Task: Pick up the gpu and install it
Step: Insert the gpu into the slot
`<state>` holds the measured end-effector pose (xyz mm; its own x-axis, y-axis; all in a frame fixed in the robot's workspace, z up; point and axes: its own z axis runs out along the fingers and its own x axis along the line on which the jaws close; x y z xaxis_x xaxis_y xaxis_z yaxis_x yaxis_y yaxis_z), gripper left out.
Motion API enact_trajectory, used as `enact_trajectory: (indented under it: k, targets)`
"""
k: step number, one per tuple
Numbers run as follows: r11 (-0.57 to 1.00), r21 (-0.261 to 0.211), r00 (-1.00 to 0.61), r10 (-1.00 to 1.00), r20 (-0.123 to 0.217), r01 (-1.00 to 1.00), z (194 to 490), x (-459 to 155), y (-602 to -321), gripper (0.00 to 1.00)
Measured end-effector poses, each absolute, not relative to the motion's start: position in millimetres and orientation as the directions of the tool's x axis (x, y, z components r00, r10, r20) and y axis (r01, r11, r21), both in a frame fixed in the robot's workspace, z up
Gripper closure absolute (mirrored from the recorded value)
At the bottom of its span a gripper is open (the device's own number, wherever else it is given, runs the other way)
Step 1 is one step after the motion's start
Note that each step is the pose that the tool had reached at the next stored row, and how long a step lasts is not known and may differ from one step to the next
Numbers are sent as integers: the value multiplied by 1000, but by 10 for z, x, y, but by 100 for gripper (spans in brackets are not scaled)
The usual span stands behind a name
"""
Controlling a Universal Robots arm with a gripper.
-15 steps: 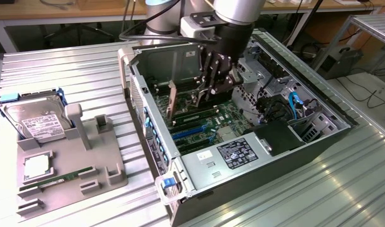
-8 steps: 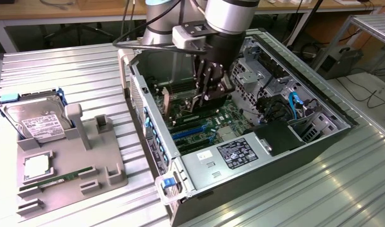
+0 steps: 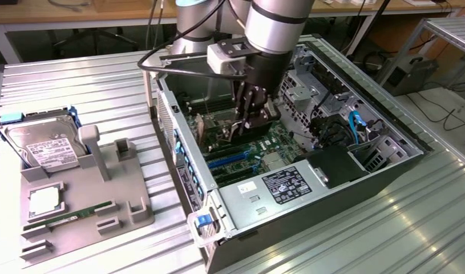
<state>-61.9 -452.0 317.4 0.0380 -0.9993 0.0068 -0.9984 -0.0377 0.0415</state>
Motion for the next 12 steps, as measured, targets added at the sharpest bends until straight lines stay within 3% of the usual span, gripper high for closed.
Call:
enact_trajectory:
  k: [12]
  targets:
    - [-13, 41, 14, -1000, 7, -999, 2894, -656, -4556, 74]
